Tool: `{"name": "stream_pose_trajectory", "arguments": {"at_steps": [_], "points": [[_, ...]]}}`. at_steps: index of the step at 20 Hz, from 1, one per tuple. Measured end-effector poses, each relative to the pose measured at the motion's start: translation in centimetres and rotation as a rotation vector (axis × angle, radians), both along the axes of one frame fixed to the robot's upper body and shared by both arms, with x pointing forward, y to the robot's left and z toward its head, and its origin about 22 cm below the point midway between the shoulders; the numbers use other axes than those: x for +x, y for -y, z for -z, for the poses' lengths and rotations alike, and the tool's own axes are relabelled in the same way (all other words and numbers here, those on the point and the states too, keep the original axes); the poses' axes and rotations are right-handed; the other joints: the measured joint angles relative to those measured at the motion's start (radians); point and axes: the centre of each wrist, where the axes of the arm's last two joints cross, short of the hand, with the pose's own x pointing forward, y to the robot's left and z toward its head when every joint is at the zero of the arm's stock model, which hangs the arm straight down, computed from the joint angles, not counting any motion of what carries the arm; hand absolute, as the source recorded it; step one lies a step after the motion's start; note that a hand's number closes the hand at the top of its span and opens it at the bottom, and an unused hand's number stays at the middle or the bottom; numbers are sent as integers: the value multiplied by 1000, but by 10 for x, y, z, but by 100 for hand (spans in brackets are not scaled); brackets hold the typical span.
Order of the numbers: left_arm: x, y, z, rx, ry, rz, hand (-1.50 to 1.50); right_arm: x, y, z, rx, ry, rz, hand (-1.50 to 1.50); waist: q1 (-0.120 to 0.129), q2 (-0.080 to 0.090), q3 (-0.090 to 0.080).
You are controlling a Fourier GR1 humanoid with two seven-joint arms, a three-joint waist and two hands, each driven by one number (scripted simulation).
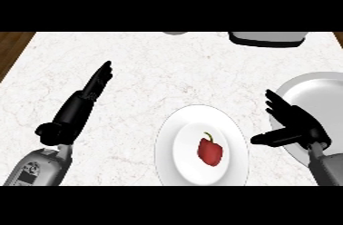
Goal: Pick the bell pepper from the plate and place it in the plate
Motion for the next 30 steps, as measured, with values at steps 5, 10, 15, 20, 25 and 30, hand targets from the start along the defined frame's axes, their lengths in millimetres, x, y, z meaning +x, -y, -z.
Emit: {"name": "stream_pose_trajectory", "arguments": {"at_steps": [5,10,15,20,25,30], "points": [[5,-5,-12,12,27,40,0,27,-35,-28,-359,-28,-199,-150,3,-4,0],[-1,-21,-9,15,25,30,0,49,-104,-56,-523,-69,-288,-150,-20,-8,1],[-2,-31,-9,14,29,16,0,65,-147,-81,-542,-176,-328,-150,-40,-10,3],[-3,-38,-8,15,29,6,0,75,-159,-94,-432,-271,-377,-150,-50,-10,3],[-2,-38,-7,14,34,0,0,84,-157,-100,-409,-356,-416,-150,-54,-11,2],[-5,-33,-3,12,29,7,0,97,-138,-101,-427,-419,-390,-150,-55,-10,3]]}}
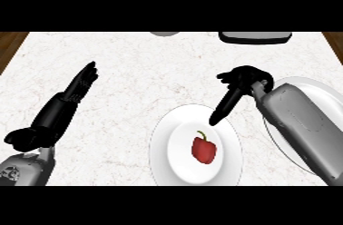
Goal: Pick the bell pepper from the plate and place it in the plate
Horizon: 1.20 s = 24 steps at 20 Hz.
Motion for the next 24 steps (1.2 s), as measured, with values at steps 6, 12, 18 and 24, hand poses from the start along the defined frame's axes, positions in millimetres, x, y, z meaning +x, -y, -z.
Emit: {"name": "stream_pose_trajectory", "arguments": {"at_steps": [6,12,18,24], "points": [[1,-5,-7,-1,0,-5,0,9,14,-2,-7,-30,26,-150,-1,0,0],[-4,-6,-6,-6,1,-4,0,9,19,6,30,-68,0,-150,-2,-1,1],[0,-8,-10,2,2,-6,0,2,5,28,26,-129,-56,-150,-3,0,1],[-4,-8,-1,4,-3,-5,0,-10,-5,49,27,-189,-104,-150,-6,-1,0]]}}
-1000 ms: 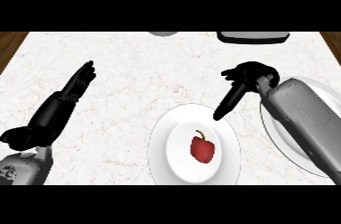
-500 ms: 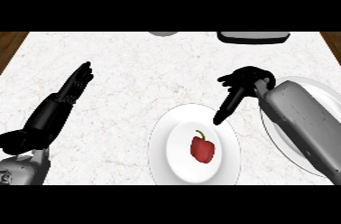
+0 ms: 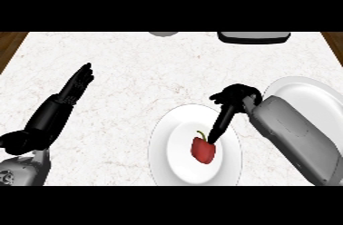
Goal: Pick the bell pepper from the plate and place it in the plate
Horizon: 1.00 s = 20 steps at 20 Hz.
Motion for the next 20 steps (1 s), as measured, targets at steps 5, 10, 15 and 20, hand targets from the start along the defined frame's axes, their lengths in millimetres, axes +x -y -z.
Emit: {"name": "stream_pose_trajectory", "arguments": {"at_steps": [5,10,15,20], "points": [[-2,-1,5,-6,0,-2,0,-8,-11,10,19,-33,-24,-150,-1,-5,-3],[0,6,-2,-9,4,0,0,-17,-17,16,29,-48,-58,-150,-1,-14,-8],[3,3,-8,-7,10,4,0,-24,-23,23,26,-54,-92,-150,1,-20,-13],[2,5,-4,-9,5,-7,0,-36,-32,30,12,-44,-127,150,1,-23,-13]]}}
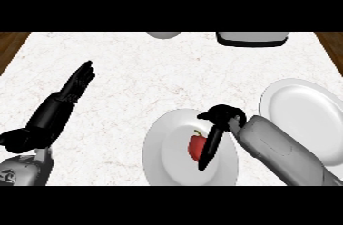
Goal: Pick the bell pepper from the plate and place it in the plate
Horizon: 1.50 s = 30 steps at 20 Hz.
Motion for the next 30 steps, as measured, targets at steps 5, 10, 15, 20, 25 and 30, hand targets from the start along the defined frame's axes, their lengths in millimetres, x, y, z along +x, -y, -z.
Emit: {"name": "stream_pose_trajectory", "arguments": {"at_steps": [5,10,15,20,25,30], "points": [[0,-3,-2,1,3,6,0,-8,-1,-1,-9,60,-57,150,-4,-6,-6],[-3,1,-3,9,3,3,0,-13,-4,-1,-43,117,-76,150,-4,-9,-8],[0,-2,2,5,-7,-4,0,-29,-18,-1,-162,293,-124,150,-17,-6,-2],[-2,-9,6,9,-32,-33,0,-67,-49,-3,-318,663,-302,150,-40,-25,5],[-5,-15,11,10,-50,-61,0,-109,-68,-9,-355,984,-399,150,-69,-28,9],[-6,-19,11,12,-47,-84,0,-147,-68,-27,-323,1210,-410,150,-88,-20,11]]}}
